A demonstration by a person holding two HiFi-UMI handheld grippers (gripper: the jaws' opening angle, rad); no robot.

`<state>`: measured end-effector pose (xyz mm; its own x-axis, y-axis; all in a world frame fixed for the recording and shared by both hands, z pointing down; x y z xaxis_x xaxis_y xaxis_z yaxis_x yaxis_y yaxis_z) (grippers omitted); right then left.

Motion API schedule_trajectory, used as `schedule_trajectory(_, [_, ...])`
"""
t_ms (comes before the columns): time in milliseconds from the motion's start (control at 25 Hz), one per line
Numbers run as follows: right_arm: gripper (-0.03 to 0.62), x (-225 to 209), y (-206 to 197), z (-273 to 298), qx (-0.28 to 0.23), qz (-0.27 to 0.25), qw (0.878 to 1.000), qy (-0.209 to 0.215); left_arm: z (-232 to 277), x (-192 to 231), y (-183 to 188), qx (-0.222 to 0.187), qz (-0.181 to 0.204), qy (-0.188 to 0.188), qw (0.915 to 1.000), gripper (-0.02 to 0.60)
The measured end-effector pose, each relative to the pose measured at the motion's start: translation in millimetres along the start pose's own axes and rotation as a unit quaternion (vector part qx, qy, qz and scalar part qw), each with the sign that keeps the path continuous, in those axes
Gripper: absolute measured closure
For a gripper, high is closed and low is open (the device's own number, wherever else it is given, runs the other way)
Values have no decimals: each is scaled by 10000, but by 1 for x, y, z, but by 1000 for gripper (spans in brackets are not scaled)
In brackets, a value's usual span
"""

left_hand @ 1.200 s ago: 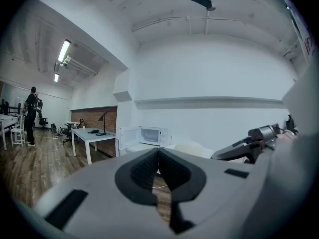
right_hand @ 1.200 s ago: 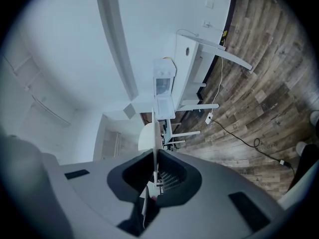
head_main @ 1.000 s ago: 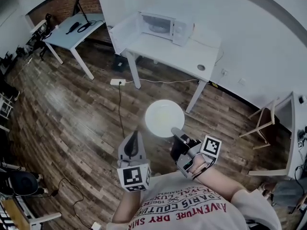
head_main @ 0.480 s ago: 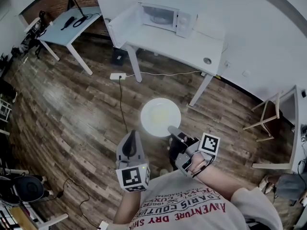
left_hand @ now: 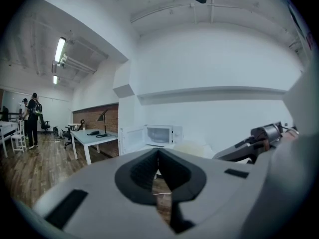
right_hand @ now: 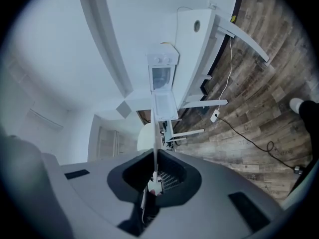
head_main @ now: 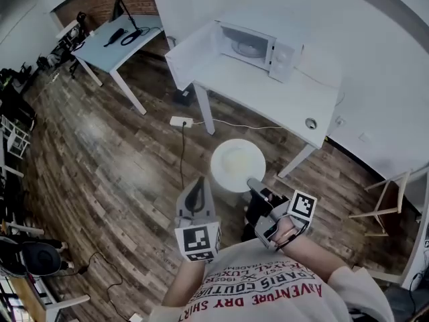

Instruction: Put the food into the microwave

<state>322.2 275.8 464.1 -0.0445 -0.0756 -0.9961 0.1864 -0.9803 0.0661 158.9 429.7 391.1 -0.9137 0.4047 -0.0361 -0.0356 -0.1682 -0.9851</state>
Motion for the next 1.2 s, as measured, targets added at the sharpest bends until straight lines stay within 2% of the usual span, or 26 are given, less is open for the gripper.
schedule_trajectory(240, [566, 22, 86, 47, 172, -152, 9997, 102, 91, -12, 31, -263, 59, 94, 9996, 575])
schedule_trajectory(400, [566, 30, 133, 69, 156, -202, 9996, 118, 139, -15, 40, -246, 47, 138, 9996, 575])
schedule_trajectory(720, [566, 19, 184, 113, -145, 14, 9998, -105, 226, 0, 43, -104, -86, -172, 9998, 575])
schedule_trajectory(840, [566, 16, 195, 136, -398, 117, 9991, -119, 261, 12, 45, -144, 6, -469, 9988, 575])
schedule_trajectory(960, [566, 20, 206, 166, -800, 170, 9966, -14, 304, 30, 53, -151, 220, -936, 9952, 575])
schedule_trajectory(1040, [566, 24, 211, 191, -1109, 237, 9935, 103, 330, 46, 63, -170, 300, -1277, 9912, 575])
schedule_trajectory(1200, [566, 33, 213, 240, -1608, 360, 9859, 292, 372, 81, 77, -149, 187, -1989, 9797, 575])
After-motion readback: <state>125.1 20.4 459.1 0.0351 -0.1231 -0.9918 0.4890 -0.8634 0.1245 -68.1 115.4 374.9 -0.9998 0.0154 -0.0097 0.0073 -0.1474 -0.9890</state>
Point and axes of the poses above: the fingertips, and each gripper's own axes: z forward along the fingers, x to its left, y out of its top, the point moved 10 cm from there along -z, backward along the fingers
